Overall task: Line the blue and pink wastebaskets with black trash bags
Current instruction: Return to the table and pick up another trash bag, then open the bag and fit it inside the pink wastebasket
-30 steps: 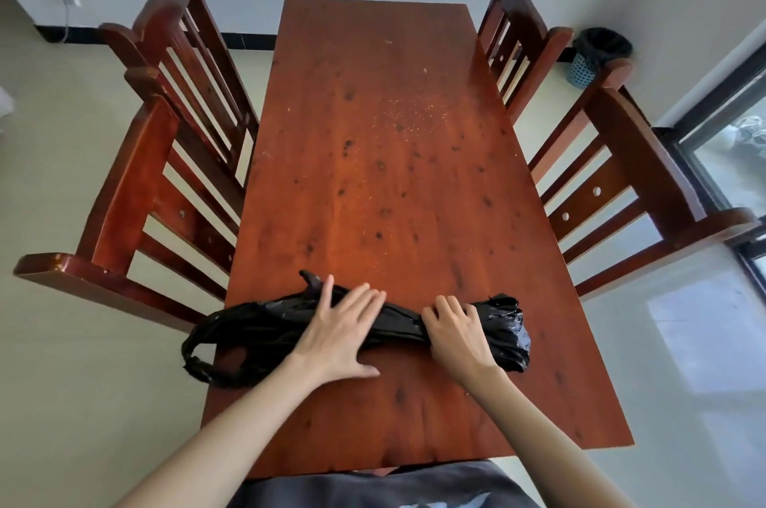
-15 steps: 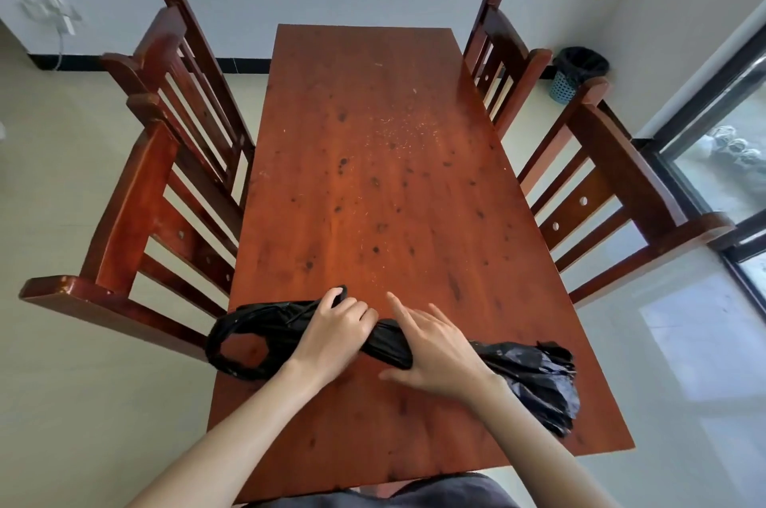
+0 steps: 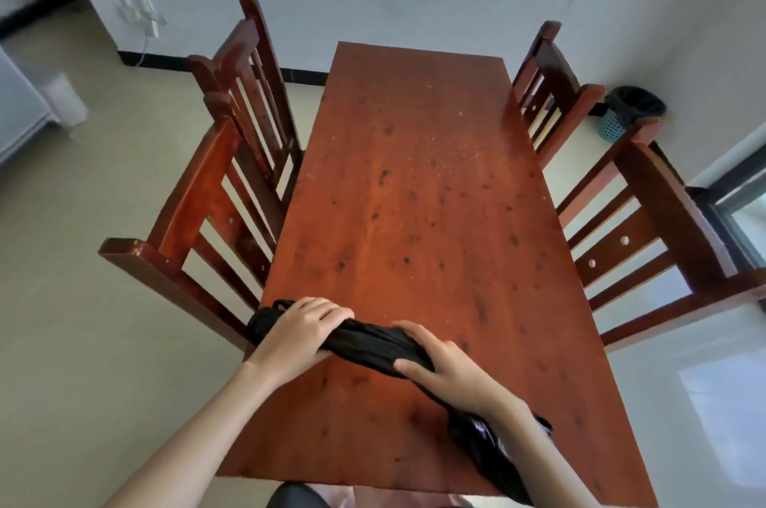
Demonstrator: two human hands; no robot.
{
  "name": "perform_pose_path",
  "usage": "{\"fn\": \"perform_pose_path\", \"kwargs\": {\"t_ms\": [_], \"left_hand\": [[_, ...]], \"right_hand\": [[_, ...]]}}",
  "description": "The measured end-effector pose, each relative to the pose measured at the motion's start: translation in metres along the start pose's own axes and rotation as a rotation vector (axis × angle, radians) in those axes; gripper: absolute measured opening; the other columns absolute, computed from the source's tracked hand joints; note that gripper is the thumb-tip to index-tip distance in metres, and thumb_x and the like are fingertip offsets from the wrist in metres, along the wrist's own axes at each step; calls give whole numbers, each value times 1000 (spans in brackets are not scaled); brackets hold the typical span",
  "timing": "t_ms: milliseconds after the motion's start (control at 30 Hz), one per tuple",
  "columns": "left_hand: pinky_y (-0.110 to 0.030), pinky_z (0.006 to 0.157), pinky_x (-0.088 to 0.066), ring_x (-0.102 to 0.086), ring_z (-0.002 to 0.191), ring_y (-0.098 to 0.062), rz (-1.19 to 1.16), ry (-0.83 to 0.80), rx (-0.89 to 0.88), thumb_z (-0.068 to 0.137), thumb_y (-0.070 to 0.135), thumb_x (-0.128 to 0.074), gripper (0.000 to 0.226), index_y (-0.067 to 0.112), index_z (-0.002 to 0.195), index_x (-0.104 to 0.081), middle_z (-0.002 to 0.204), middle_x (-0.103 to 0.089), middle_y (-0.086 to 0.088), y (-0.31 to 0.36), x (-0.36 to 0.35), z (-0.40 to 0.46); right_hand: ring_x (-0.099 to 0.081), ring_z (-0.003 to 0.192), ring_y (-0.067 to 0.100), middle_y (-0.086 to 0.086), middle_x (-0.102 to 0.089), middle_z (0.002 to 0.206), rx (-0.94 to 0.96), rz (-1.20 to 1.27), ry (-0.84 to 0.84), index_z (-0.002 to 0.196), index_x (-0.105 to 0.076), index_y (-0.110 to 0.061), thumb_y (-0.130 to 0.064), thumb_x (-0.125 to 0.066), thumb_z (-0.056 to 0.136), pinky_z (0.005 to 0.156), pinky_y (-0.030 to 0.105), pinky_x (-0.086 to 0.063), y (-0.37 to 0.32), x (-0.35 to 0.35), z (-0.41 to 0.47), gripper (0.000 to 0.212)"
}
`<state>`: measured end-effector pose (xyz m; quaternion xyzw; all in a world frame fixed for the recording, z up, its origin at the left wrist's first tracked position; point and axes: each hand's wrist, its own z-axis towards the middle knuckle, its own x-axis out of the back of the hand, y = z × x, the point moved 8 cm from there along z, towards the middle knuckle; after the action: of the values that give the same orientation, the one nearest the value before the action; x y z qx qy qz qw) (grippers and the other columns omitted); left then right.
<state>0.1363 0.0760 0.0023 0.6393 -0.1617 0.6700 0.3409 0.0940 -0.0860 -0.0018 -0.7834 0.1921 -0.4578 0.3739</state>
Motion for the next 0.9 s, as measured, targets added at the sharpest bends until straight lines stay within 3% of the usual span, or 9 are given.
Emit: {"fn": "perform_pose_path", "kwargs": {"t_ms": [133, 333, 467, 533, 600, 667, 733, 900], "left_hand": [[-20, 104, -33, -42, 121, -5, -221, 140, 288, 78, 52, -61, 67, 20, 134, -42, 127, -52, 9, 0, 16, -35], [-17, 108, -25, -39, 125, -10, -235, 418, 693, 90, 44, -43, 54, 12, 133, -43, 131, -51, -4, 59, 5, -105], [-7, 105, -20, -32, 126, 1, -390, 636, 1101, 86, 52, -37, 61, 17, 136, -39, 136, -39, 8, 123, -20, -190], [-8, 104, -22, -33, 123, 6, -498, 716, 1313, 83, 52, -36, 59, 25, 136, -36, 135, -38, 15, 162, -37, -234], [-20, 102, -33, -43, 116, 8, -544, 854, 1493, 89, 40, -47, 42, 34, 130, -38, 129, -46, 17, 201, -48, -276], [-25, 94, -42, -50, 107, 6, -569, 1025, 1649, 91, 17, -52, 39, 40, 121, -43, 116, -57, 19, 241, -56, -317], [-18, 86, -44, -54, 100, 5, -578, 1150, 1785, 90, 7, -52, 44, 42, 116, -46, 103, -63, 26, 278, -65, -349], [-6, 78, -45, -58, 93, 6, -586, 1407, 1992, 89, 0, -50, 53, 48, 110, -54, 102, -59, 31, 341, -87, -404]], "right_hand": [[-57, 105, 25, 0, -60, 120, 100, -290, 184, 136, -34, -27, -36, -47, 94, 82, 35, -46, 6, 17, 5, 44], [-60, 98, 28, 1, -61, 115, 263, -387, 139, 135, -37, -25, -21, -53, 87, 71, 38, -47, 3, -11, -2, 51], [-61, 93, 29, 5, -62, 113, 327, -392, -15, 137, -36, -24, -22, -51, 88, 70, 38, -48, -4, -57, -22, 51], [-62, 92, 30, 5, -62, 113, 408, -392, -114, 137, -36, -23, -22, -51, 89, 68, 37, -47, -17, -84, -37, 50], [-62, 91, 29, 5, -63, 112, 529, -386, -229, 137, -36, -21, -20, -51, 89, 64, 35, -46, -36, -116, -55, 50], [-61, 90, 28, 4, -62, 109, 618, -366, -360, 137, -36, -22, -17, -53, 89, 63, 32, -44, -55, -154, -75, 51], [-60, 89, 26, 3, -62, 107, 697, -367, -501, 136, -35, -23, -16, -52, 88, 65, 31, -44, -69, -192, -97, 51], [-58, 92, 17, 0, -61, 113, 769, -462, -754, 137, -33, -24, -20, -49, 91, 71, 27, -45, -82, -275, -147, 48]]}}
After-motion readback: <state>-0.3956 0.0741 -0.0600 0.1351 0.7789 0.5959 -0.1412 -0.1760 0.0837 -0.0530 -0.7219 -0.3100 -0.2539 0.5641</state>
